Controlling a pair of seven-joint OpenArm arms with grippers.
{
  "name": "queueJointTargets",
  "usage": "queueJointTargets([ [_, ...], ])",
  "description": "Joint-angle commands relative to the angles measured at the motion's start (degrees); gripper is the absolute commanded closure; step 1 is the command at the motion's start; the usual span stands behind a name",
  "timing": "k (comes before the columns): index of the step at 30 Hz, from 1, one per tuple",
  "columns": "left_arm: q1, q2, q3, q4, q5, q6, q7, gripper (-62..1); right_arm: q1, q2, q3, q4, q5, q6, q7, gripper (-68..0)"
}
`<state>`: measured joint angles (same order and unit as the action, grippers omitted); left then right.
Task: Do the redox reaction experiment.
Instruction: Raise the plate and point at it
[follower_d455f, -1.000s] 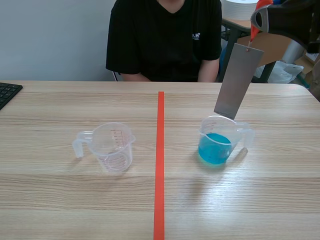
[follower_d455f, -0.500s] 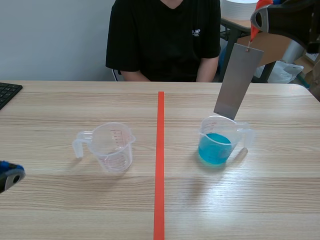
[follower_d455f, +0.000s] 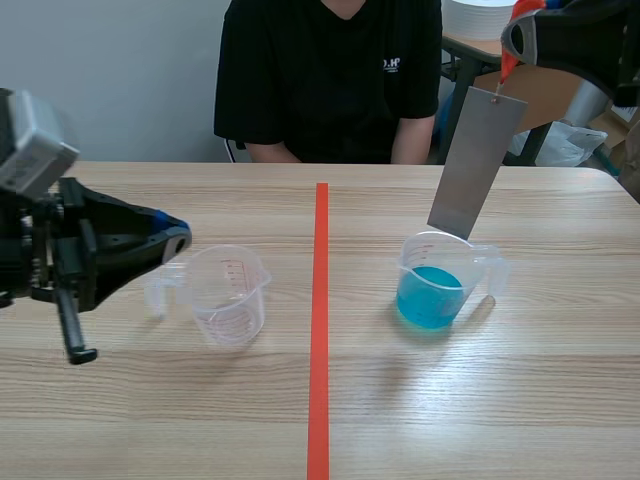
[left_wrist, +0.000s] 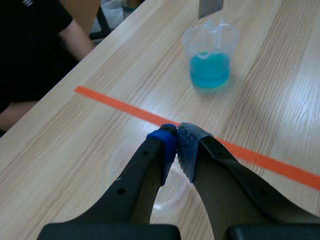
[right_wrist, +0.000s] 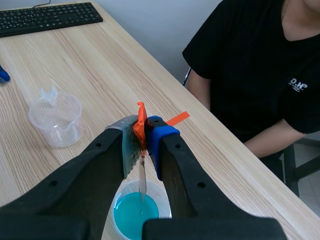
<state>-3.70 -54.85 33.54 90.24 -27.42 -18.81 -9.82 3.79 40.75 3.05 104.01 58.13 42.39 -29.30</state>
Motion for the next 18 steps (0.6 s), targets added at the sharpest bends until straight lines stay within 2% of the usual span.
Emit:
queueJointTargets([
  [1, -2.54, 2.34, 1.86, -0.72, 0.20, 0.92, 0.15, -4.9, 0.81, 0.61, 0.81, 0.79, 0.63, 0.33, 0.90, -1.3],
  [4, -8.04, 6.34, 7.67, -3.63, 0.66, 3.23, 1.03, -4.9, 0.81, 0.61, 0.81, 0.79, 0.63, 0.33, 0.92, -1.3],
  [11, -19.45, 16.22, 18.12, -14.32, 0.66, 5.79, 2.43, -4.9, 0.81, 0.59, 0.81, 0.79, 0.63, 0.33, 0.92, -1.3],
  [18, -27.30, 26.03, 23.04, -26.23, 0.66, 6.10, 2.38, -4.9, 0.81, 0.50, 0.81, 0.79, 0.63, 0.33, 0.90, -1.3],
])
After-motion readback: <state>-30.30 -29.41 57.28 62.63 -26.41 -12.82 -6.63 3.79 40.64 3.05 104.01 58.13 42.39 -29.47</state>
